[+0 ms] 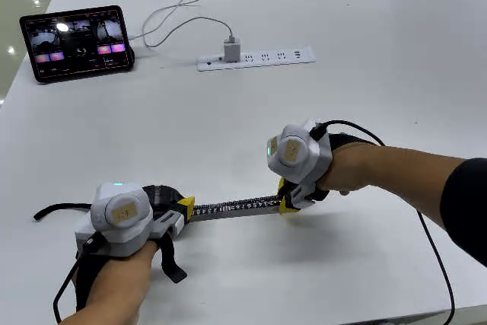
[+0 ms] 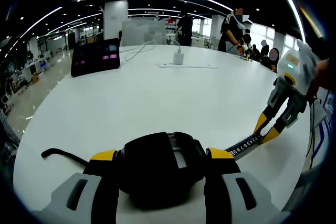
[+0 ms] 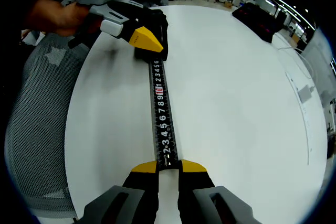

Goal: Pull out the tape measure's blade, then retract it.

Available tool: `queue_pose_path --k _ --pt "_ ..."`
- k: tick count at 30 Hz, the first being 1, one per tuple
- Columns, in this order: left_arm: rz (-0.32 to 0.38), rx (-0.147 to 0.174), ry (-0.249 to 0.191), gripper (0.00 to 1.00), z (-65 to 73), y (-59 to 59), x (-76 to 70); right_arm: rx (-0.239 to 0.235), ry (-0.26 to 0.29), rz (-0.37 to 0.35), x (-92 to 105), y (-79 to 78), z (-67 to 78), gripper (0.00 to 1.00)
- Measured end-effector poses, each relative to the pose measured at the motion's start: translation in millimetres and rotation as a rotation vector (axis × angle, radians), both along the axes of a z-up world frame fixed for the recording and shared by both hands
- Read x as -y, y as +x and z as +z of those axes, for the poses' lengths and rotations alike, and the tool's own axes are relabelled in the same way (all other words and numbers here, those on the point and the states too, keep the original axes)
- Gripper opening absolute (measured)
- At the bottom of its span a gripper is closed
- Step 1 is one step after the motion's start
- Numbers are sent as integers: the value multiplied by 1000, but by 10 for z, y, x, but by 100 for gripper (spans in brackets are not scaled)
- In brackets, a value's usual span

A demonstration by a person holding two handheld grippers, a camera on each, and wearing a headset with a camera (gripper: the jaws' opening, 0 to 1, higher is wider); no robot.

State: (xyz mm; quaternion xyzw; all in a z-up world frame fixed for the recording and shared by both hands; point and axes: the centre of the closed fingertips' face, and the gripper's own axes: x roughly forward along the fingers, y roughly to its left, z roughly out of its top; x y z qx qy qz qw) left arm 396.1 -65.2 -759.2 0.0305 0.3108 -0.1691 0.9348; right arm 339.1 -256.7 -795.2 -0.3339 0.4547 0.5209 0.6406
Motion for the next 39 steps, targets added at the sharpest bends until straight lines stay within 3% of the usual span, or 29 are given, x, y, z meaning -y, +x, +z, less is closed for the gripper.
queue_pose_path --k 39 --pt "1 -5 -1 61 -4 4 1 17 23 13 -176 42 2 8"
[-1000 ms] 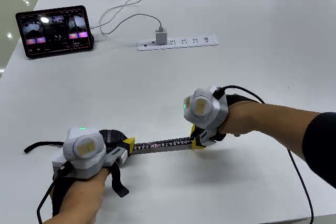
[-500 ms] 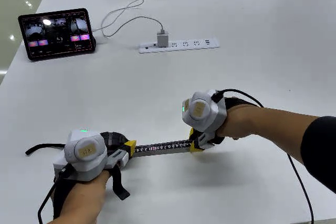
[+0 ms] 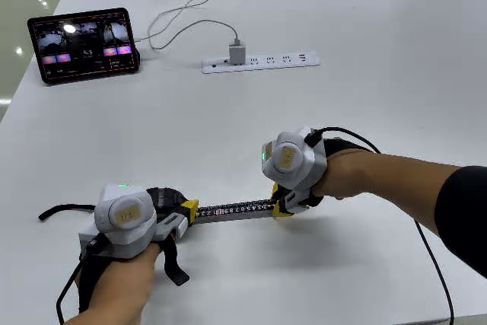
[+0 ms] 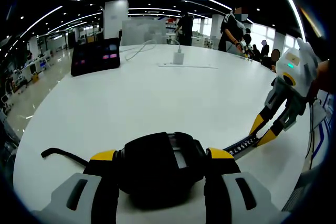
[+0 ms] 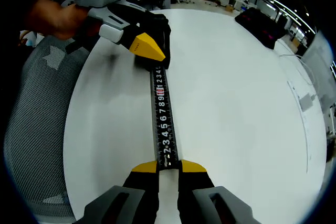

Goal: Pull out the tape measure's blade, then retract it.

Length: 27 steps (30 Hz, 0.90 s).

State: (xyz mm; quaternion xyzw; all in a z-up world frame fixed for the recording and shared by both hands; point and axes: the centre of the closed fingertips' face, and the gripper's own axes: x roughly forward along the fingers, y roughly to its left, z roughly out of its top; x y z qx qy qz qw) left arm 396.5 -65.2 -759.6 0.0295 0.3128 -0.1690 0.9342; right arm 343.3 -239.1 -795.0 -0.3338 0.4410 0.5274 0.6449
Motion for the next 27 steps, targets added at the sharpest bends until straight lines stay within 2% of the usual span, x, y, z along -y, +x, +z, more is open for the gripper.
queue_pose_path --k 15,21,27 --pt "1 -1 -1 61 -5 0 1 3 3 9 -62 23 -4 9" --pt "0 -3 -4 61 0 -6 4 -10 19 -13 -83 34 4 9" --pt "-6 -6 -14 60 -2 -8 -2 -13 22 -4 -98 32 3 9"
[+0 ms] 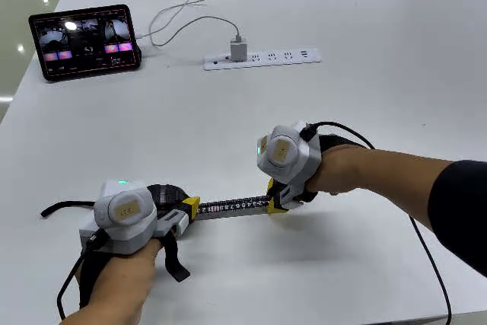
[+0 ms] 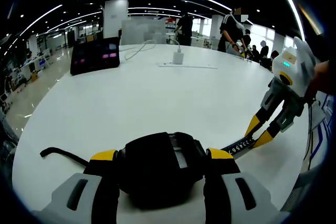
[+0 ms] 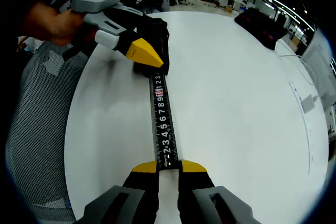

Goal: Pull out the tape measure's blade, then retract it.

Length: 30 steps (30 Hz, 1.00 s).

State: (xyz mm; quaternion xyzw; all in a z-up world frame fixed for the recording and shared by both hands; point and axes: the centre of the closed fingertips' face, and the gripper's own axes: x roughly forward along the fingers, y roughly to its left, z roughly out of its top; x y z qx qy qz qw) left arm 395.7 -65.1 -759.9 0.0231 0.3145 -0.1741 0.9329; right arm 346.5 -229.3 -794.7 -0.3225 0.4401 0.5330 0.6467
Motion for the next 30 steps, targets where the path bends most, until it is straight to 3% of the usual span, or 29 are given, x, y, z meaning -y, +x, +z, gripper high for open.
queue_pose_path --k 30 --pt "-10 -10 -1 60 -4 0 1 -15 28 8 -123 11 6 9"
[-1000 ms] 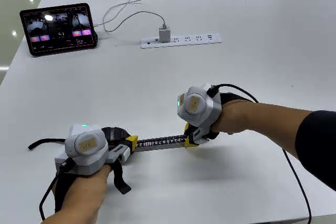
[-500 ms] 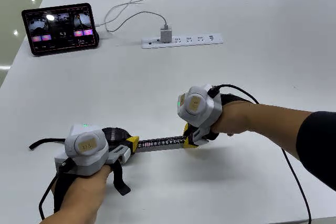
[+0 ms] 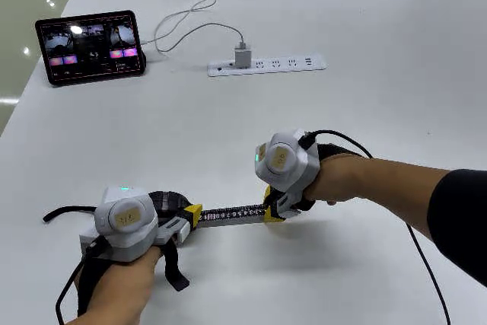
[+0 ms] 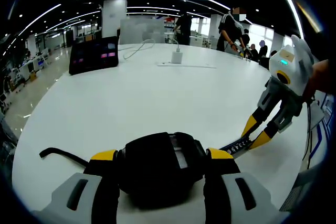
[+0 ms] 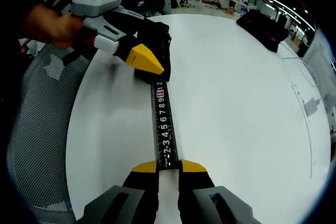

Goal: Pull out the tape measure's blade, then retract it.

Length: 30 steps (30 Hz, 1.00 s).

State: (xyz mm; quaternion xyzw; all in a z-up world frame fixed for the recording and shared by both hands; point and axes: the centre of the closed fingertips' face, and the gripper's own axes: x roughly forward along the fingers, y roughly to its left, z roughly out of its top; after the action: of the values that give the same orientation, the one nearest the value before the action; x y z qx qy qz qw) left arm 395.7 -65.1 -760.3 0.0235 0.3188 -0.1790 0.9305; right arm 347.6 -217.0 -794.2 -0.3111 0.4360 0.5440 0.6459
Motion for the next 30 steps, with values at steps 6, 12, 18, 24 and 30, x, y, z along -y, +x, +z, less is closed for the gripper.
queue_pose_path --k 6,12,18,24,30 --pt "0 0 1 61 0 1 0 1 0 4 -23 5 1 9" --pt "1 -3 0 61 2 1 2 4 8 2 -50 6 1 9" --pt "1 -2 0 61 2 2 2 0 11 -8 -71 6 2 9" --pt "1 -1 -1 61 -1 5 -3 0 17 -7 -102 9 0 9" --pt "2 -4 -4 61 -2 6 -3 1 27 -16 -148 15 -5 9"
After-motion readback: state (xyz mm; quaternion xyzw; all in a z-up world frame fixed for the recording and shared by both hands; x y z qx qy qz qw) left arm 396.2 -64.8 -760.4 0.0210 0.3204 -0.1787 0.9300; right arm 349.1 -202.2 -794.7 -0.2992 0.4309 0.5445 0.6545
